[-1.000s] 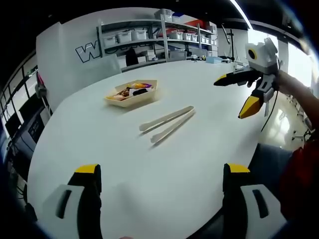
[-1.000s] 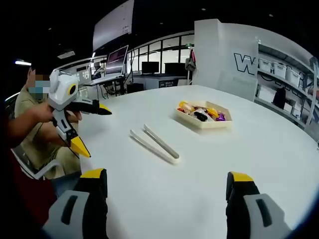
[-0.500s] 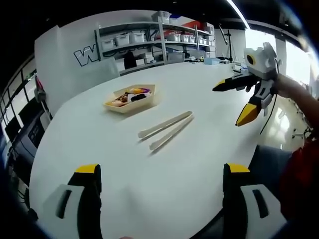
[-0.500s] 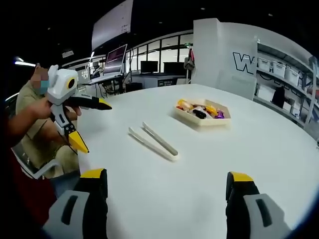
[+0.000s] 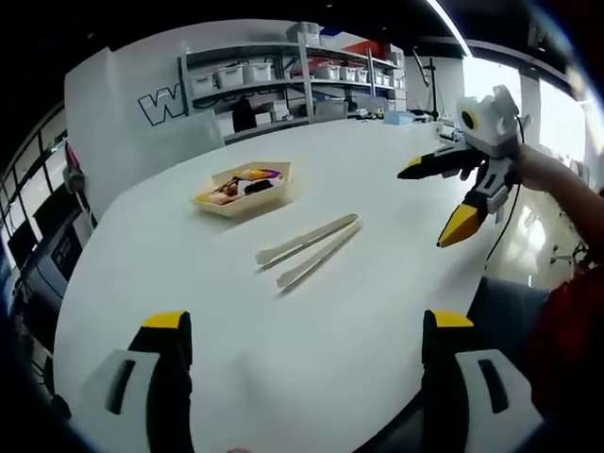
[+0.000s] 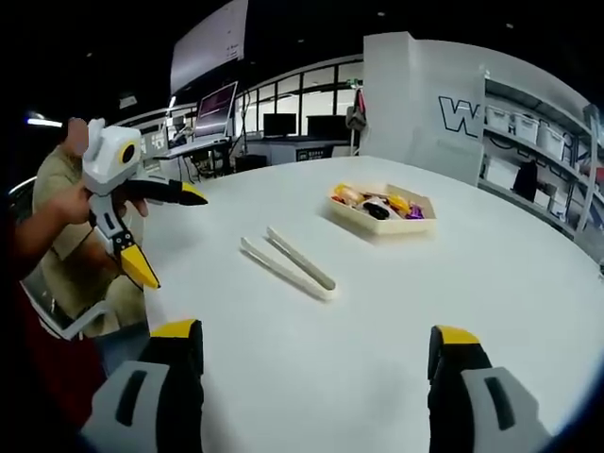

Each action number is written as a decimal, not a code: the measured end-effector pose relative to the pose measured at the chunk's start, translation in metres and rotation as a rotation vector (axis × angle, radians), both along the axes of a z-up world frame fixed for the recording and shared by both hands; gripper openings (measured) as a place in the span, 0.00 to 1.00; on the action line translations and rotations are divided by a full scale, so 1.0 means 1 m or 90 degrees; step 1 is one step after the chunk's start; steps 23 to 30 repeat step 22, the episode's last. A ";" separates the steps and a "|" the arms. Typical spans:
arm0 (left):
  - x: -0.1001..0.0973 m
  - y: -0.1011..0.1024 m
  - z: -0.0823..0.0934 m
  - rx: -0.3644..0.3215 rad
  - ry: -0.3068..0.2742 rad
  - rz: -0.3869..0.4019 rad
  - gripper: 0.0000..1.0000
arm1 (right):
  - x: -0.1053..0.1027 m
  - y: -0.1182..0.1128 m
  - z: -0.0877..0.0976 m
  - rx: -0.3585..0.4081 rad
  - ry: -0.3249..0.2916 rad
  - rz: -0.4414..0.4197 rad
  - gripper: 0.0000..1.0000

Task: Place the target food into the container with the food tongs after gripping and lifting it, then release it inside without dropping or visibly crushing the food.

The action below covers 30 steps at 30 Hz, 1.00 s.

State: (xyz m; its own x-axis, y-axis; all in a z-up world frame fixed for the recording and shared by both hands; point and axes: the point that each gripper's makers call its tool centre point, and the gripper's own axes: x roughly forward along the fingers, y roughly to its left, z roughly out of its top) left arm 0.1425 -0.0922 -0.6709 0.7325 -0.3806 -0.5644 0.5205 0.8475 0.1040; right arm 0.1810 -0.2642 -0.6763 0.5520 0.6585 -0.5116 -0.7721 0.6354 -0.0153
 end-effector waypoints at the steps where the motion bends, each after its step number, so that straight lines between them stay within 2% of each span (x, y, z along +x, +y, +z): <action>1: 0.001 0.001 -0.001 -0.003 0.000 0.002 0.99 | 0.000 0.000 -0.001 -0.001 0.000 0.001 0.99; 8: -0.001 0.005 -0.009 -0.003 0.013 0.006 0.99 | 0.001 -0.003 -0.002 -0.002 0.001 -0.005 0.99; 17: 0.001 0.010 -0.012 -0.015 0.005 0.015 0.99 | -0.002 -0.002 -0.002 -0.013 -0.003 -0.002 0.99; 30: -0.001 0.008 -0.015 -0.002 0.010 0.002 0.99 | 0.000 -0.003 -0.005 -0.017 -0.001 -0.005 0.99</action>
